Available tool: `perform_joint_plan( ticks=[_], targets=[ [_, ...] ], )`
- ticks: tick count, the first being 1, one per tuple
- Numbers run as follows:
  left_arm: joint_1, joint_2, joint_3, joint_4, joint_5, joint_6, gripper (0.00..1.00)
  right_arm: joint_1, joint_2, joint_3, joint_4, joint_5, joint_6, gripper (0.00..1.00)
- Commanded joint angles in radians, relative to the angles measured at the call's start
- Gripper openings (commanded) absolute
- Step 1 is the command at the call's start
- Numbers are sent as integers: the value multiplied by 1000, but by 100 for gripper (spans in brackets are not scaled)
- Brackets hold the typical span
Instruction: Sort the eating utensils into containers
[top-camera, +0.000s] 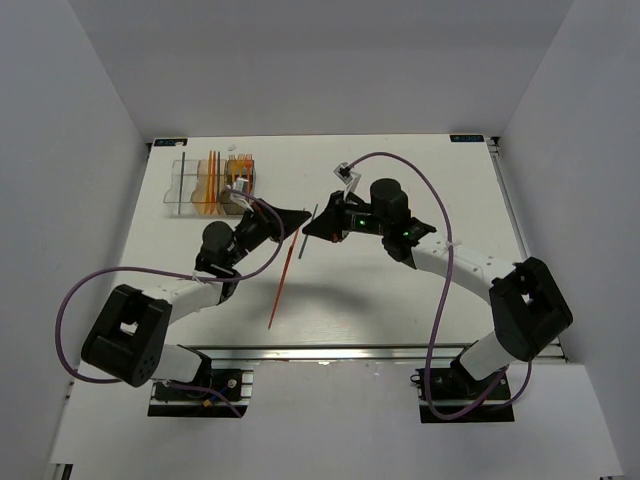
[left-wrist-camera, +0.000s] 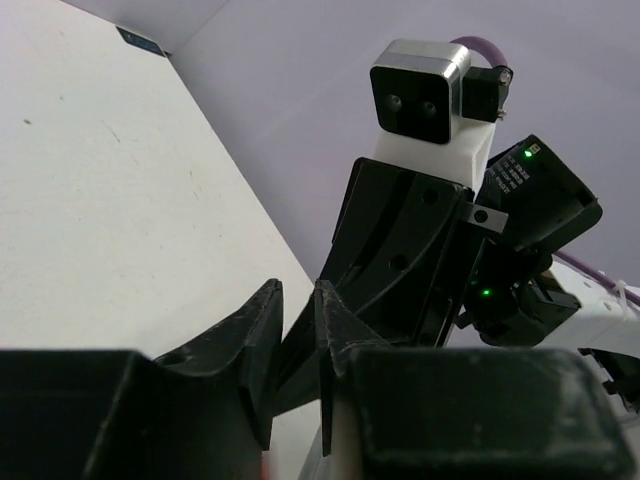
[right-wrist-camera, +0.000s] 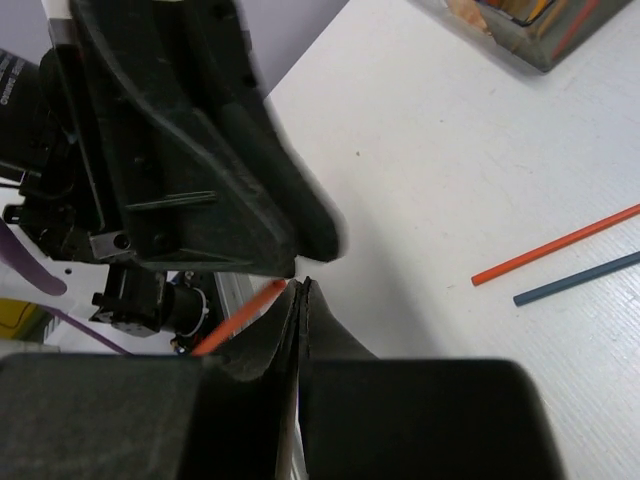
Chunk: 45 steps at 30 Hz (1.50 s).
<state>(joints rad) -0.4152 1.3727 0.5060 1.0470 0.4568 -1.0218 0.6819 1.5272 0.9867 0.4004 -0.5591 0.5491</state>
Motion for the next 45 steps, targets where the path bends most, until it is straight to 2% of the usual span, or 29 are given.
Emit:
perform_joint_plan(
  ticks=[1,2,8,9,11,12,14,15,16,17,18,19,20,21,22,23,24,25,26,27,29,32,35,41,45],
  targets=[
    [-7,5,3,-14,17,17,10,-1,5,41,57,43,15,0],
    [-7,5,3,-30,10,26,1,-2,7,41,54,51,15,0],
    [-5,26,3,-122,-79,92,0,-7,33,23,43,115,28,0],
    [-4,23,41,-272,-116,154,0,-10,34,27,10,184,23,0],
    [1,3,101,-469,-203,233,0,-12,36,38,-98,244,-4,0],
    [4,-9,130,-639,-305,293,0,-12,33,38,-125,296,-12,0],
    [4,-64,196,-769,-401,340,0,-12,21,36,-197,346,-21,0],
    [4,-82,213,-883,-503,368,0,-12,18,35,-215,390,-23,0],
    [4,-101,259,-953,-551,377,10,-12,8,29,-230,409,-23,14],
    [4,-115,285,-1014,-588,391,21,-12,5,27,-265,424,-17,20],
    [4,-136,313,-1148,-616,423,47,-12,2,27,-284,459,-15,27],
    [4,-144,366,-1218,-665,434,60,-12,-4,30,-307,476,-15,41],
    [4,-152,387,-1275,-682,448,70,-13,-6,35,-330,496,-15,48],
    [4,-158,405,-1392,-699,462,76,-12,-7,40,-391,549,-18,53],
    [4,-155,425,-1460,-739,463,81,-12,-6,58,-428,570,-27,60],
    [3,-150,449,-1514,-741,471,87,-13,-6,67,-463,596,-37,63],
    [1,-141,453,-1612,-741,468,98,-13,-2,78,-522,626,-52,68],
    [1,-133,454,-1665,-754,454,98,-13,-4,85,-549,642,-55,83],
    [1,-126,451,-1712,-751,445,98,-15,-4,90,-566,656,-61,89],
    [-2,-121,444,-1780,-741,439,98,-18,-13,89,-586,680,-60,89],
    [-5,-139,413,-1814,-710,427,98,-22,-24,75,-595,694,-55,89],
    [-8,-228,312,-1789,-644,391,98,-33,-45,50,-595,693,-63,89],
    [-16,-250,240,-1762,-601,355,98,-47,-68,9,-584,670,-83,89],
    [-74,-149,201,-1739,-649,321,98,-70,-111,-51,-572,650,-109,89],
    [-91,-46,160,-1707,-626,290,97,-87,-159,-59,-581,656,-133,89]
  ],
)
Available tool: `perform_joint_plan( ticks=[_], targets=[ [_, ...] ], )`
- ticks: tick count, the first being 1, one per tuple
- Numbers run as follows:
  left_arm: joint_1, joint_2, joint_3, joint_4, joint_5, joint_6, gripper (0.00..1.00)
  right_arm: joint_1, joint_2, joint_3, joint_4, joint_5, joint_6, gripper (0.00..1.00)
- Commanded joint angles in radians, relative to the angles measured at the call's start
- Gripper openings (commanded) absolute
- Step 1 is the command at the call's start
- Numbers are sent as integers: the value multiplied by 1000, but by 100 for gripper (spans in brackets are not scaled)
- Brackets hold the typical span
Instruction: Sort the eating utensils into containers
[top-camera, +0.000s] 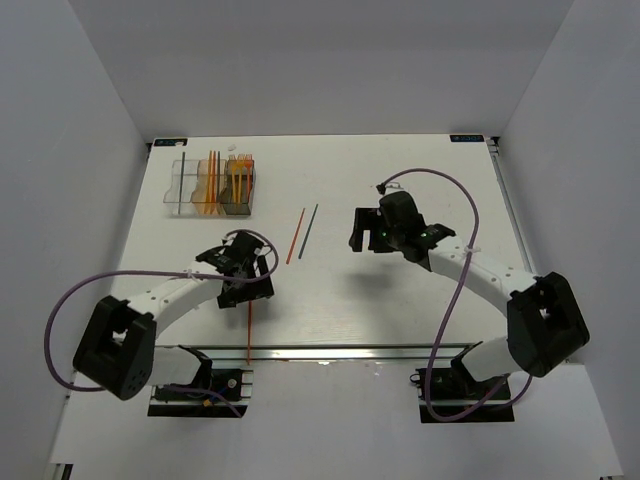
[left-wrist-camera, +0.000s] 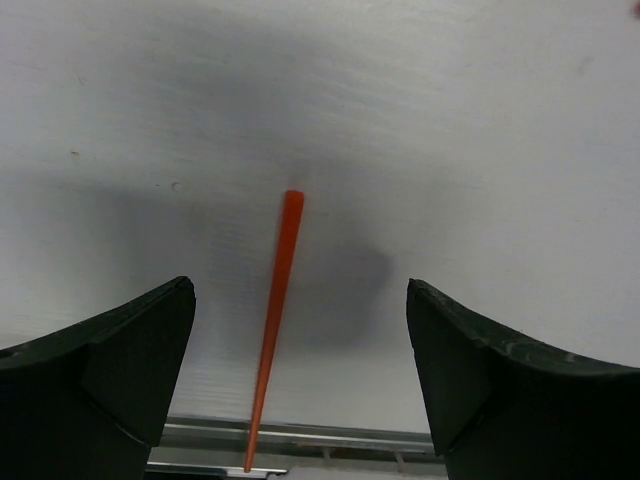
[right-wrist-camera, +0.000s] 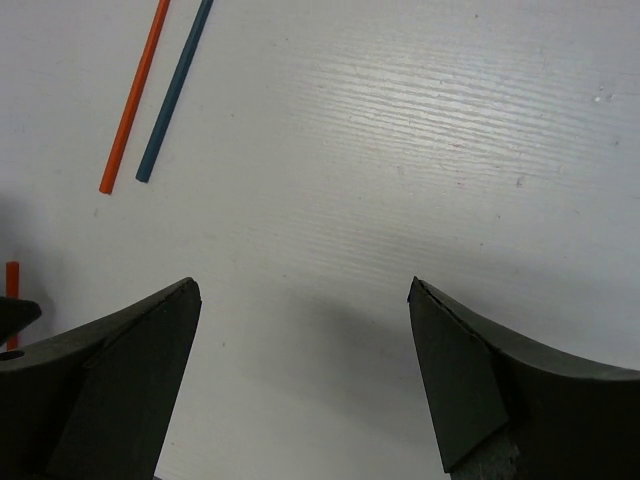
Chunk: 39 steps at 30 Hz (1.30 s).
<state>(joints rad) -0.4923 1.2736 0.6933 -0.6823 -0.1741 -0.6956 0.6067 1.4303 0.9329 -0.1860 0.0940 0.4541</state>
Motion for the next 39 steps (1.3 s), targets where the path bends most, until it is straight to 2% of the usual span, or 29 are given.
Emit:
perform_joint_plan(
  ticks=[1,2,3,8,9,10,13,14,20,22,23,25,32,34,36,39],
  targets=[
    [-28,67,-37,18,-14,-44,95,-15,-76,-20,6,4,-41,89],
    [-32,76,-41,35,-7,-44,92,-18,-88,-29,16,4,-43,89],
    [-32,88,-46,39,-4,-47,82,-25,-112,-38,20,1,-45,89],
    [-48,188,-75,64,9,-56,50,-51,-169,-80,30,-22,-58,89],
    [-54,234,-77,64,10,-56,39,-56,-189,-85,30,-22,-64,89],
    [-66,253,-77,69,12,-56,21,-61,-198,-95,31,-22,-66,89],
    [-81,288,-83,70,15,-59,9,-85,-238,-114,39,-37,-71,89],
    [-81,285,-87,75,21,-62,0,-91,-246,-121,40,-43,-72,89],
    [-83,180,-20,67,76,34,0,-146,-284,-137,57,-126,-77,89],
    [-83,133,81,-1,-34,89,0,-157,-284,-143,62,-142,-75,89],
    [-83,118,113,-19,-34,108,0,-160,-284,-144,63,-146,-75,89],
    [-83,98,205,-63,-126,131,0,-168,-283,-146,66,-155,-75,89],
    [-69,76,435,-111,-462,244,0,-186,-271,-147,72,-171,-81,89],
    [-23,98,488,-51,-568,301,0,-188,-269,-149,82,-174,-80,89],
    [32,118,558,35,-579,424,0,-189,-265,-154,91,-186,-78,89],
    [219,199,693,185,-472,542,0,-191,-251,-155,100,-194,-78,89]
  ],
)
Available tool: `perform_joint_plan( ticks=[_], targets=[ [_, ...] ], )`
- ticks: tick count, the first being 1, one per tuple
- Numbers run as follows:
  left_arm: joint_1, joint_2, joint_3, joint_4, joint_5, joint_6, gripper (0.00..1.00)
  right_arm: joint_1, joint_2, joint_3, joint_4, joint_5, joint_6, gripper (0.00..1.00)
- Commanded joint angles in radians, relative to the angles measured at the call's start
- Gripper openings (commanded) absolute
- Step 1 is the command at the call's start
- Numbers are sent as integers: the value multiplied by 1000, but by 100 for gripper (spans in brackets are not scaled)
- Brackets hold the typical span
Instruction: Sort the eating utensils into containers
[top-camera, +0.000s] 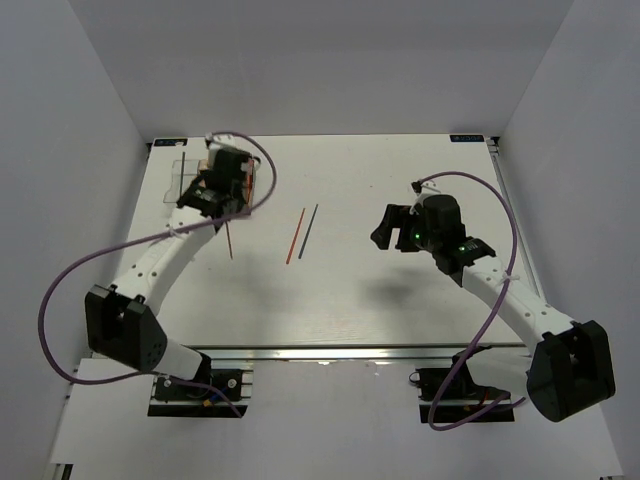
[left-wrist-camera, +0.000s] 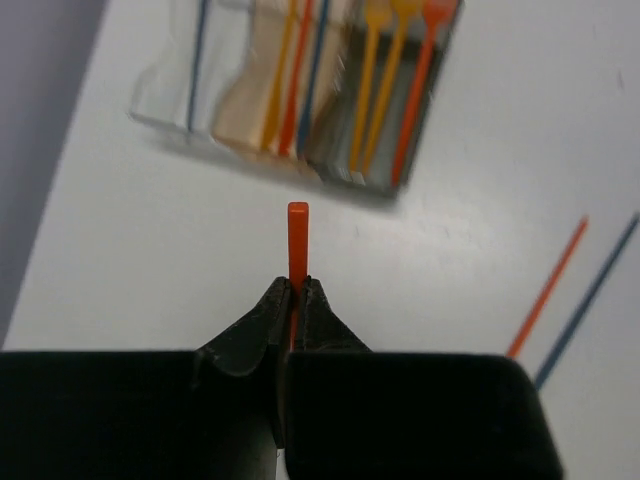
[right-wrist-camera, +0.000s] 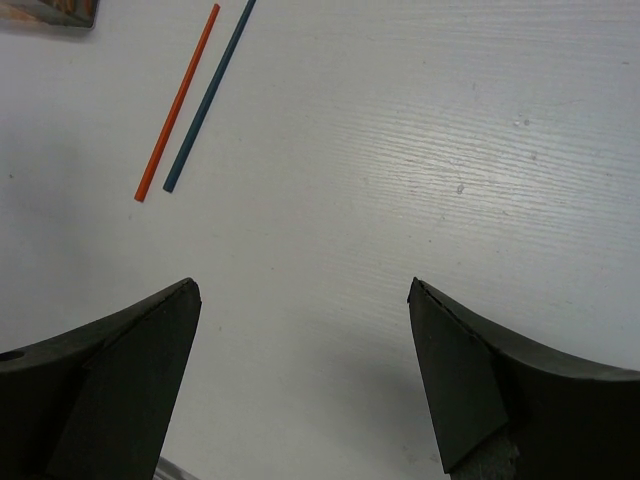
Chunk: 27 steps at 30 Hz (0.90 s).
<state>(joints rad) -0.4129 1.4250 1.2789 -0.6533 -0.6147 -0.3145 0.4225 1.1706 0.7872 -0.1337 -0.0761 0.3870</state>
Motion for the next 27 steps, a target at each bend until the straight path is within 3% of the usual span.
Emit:
perform_joint_plan(
  ticks=[1,4,10,17,27],
  targets=[
    [169,113,149,217,4,193,0,-5,12,-12,49,-25,-13,89],
    [264,234,339,295,100,357,0,-5,17,-20,60,-42,-11,89],
    [382,532,717,326,225,532,0,-5,12,-17,51,-50,-19,89],
    [454,650,689,533,337,601,0,-7,-28,-40,74,-85,-16,89],
    [477,703,479,712,377,594,0,-7,-75,-55,86,-79,-16,89]
  ],
)
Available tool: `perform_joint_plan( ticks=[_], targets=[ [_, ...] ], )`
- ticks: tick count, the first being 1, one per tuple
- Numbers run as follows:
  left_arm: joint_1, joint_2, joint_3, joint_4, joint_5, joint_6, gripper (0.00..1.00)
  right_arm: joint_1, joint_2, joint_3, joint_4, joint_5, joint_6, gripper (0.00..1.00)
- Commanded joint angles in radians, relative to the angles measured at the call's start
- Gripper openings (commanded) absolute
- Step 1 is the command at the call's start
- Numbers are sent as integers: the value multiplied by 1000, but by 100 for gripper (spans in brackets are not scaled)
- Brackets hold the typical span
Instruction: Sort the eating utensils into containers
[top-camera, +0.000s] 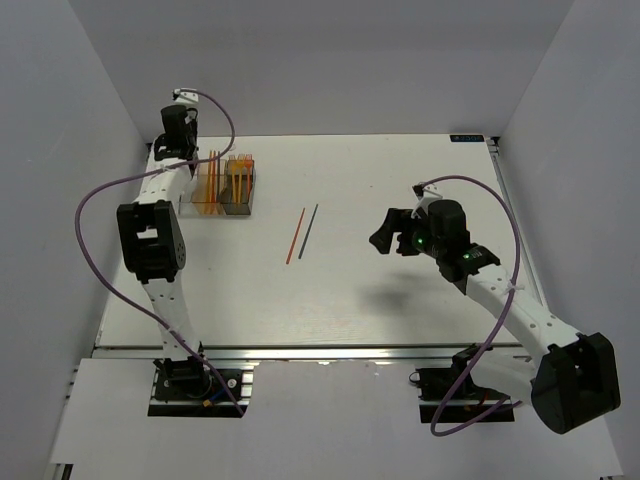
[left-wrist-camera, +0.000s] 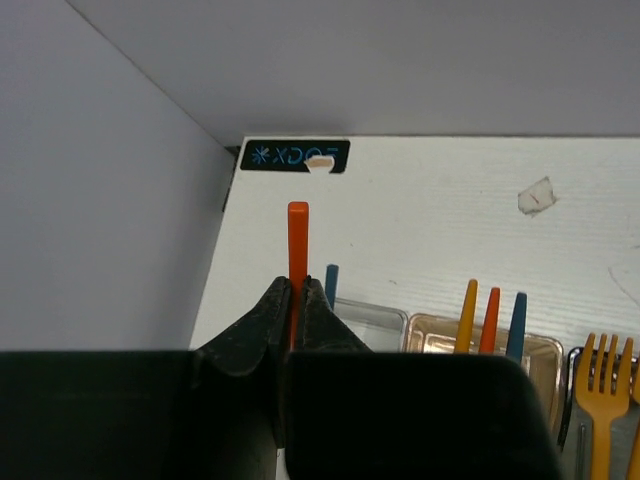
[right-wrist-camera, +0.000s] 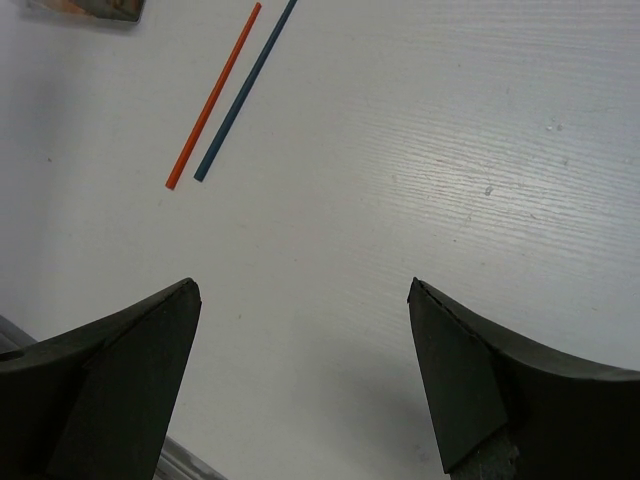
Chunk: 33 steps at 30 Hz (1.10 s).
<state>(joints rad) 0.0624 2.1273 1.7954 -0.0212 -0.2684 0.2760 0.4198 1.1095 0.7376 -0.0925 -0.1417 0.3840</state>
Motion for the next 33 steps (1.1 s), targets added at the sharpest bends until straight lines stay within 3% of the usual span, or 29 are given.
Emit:
perform_joint_plan(
  ticks=[1,2,11,14,18,21,24,28,29,33],
  targets=[
    [2,2,-51,83,29,-1,0,-3,-13,-6,50,-13,-11,89],
    [4,2,-77,84,26,-1,3,-3,-10,-6,50,-12,-11,89],
    [17,-42,-97,73,8,-17,64,-3,39,19,50,-29,9,89],
    [17,-82,-100,58,-6,-44,76,-1,81,43,54,-32,21,89],
    [17,-193,-50,-90,-119,-241,98,74,286,178,-7,40,58,89],
    [17,-272,2,-308,-150,-473,98,160,471,368,-65,192,116,89],
    [17,-376,-23,-518,-86,-645,98,226,671,575,-154,355,165,87],
    [13,-612,-317,-534,50,-710,98,269,883,831,-263,456,194,70],
    [11,-665,-456,-501,43,-712,98,283,947,912,-277,503,197,65],
    [4,-898,-727,-393,-28,-687,98,309,1078,1091,-384,548,202,53]
  ],
)
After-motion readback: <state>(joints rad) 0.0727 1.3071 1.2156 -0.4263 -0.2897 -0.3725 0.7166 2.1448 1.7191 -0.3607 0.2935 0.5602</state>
